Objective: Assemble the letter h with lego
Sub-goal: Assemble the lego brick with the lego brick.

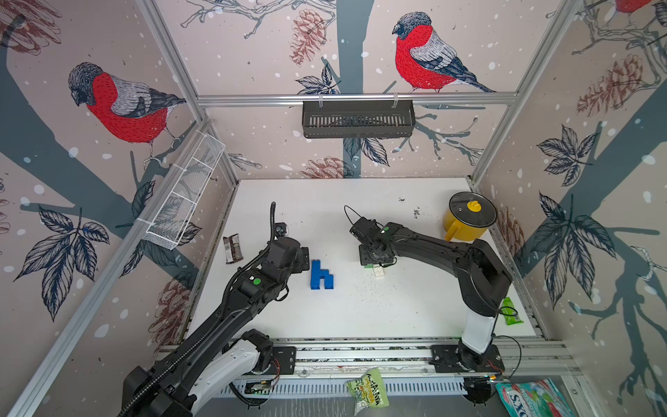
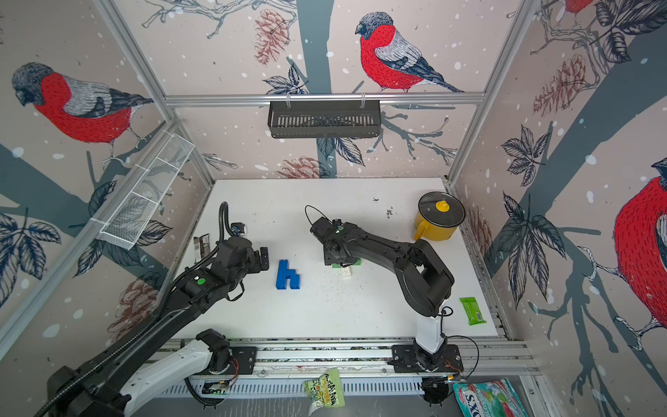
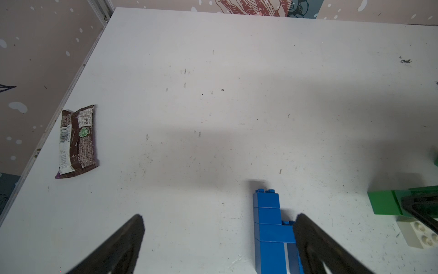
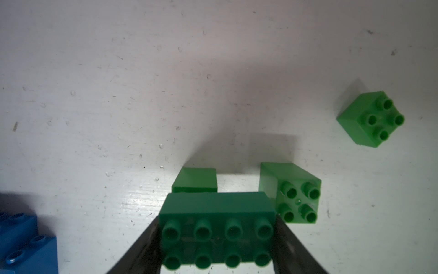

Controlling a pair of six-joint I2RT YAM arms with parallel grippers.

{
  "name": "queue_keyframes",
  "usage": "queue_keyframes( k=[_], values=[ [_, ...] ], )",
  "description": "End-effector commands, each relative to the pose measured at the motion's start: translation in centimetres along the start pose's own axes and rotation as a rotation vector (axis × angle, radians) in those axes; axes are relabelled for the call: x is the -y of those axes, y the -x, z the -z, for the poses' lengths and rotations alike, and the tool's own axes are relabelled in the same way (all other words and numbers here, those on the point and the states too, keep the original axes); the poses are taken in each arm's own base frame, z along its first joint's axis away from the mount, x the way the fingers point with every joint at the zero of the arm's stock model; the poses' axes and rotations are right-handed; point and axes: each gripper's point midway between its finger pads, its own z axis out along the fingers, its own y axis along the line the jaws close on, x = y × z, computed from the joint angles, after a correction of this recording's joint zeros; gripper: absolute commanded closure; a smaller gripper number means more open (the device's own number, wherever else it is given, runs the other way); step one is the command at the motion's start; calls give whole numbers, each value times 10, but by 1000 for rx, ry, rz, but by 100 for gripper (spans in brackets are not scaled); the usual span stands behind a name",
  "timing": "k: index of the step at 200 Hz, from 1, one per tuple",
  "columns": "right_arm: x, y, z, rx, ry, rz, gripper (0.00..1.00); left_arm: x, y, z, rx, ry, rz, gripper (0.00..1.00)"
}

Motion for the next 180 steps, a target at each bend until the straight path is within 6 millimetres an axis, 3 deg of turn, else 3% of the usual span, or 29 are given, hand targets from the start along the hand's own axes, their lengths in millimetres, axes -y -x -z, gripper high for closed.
queue_keyframes(
  k=[1, 180],
  values=[
    [1, 2, -1, 6, -9, -11, 49, 2, 3, 1, 12, -10, 6, 2],
    [1, -5, -8, -31, -35, 41, 49, 3, 2, 0, 6, -13, 3, 2]
  ],
)
